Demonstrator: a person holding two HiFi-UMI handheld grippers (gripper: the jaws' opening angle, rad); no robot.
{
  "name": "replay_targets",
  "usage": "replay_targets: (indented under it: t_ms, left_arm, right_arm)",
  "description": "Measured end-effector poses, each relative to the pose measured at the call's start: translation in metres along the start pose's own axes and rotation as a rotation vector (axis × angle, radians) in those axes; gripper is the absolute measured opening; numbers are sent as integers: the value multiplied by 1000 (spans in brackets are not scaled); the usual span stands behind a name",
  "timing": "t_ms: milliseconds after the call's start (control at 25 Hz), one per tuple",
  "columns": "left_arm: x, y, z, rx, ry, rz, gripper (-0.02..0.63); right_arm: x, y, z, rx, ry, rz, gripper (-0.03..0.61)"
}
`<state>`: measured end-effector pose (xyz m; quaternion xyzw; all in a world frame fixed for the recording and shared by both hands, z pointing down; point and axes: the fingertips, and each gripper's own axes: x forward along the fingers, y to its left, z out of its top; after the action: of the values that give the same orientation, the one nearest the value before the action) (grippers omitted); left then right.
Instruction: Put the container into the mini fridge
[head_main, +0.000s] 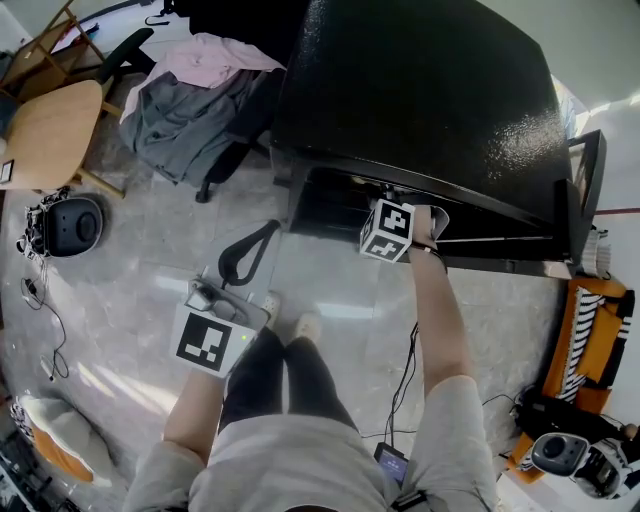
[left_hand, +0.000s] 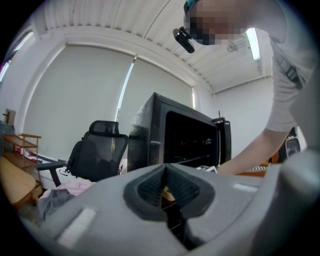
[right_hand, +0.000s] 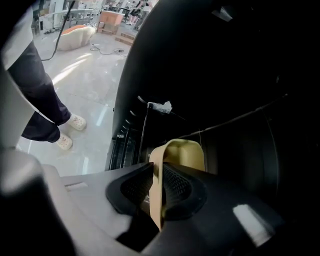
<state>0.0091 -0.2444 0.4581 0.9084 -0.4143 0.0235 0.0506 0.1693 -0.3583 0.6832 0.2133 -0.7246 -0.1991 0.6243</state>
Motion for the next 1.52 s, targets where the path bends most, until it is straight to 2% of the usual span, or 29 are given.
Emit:
replay_targets:
  t_ms: [240,360,480,680,760,800,1120,1280,1520]
  left_arm:
    - [-3,6,0,-1,3,8,2]
    - [-3,6,1,-3,4,2,2]
    - [-3,7,1,1,7,-5,2]
    - [-4,7,6,13,5,-24,2]
    - [-4,6,7,24,10,-36,2]
    - [-4,5,8,26,17,-42,2]
    - [-4,-6,26,40,-9,-92,2]
    - [-5,-12,30,50,-6,-118,2]
    - [-5,-22,38,58,-4,-154,2]
  right_arm:
    - [1,-2,3,27,1,-6,69]
    - [-3,-4,7,82,-25,-27,84]
    - [-12,-11,13,191,-76,-69,84]
    - [-43,-22,25,444,-208,-150,78]
    - [-57,-22,30,531,-262,-172,18]
    - [-63,-21,32,568,-287,-175,0]
    - [-107,-10,40,848,-429,-190,0]
    - [-130,-6,40,950,-482,-214,0]
    - [-163,-4,39,1022,-519,-264,0]
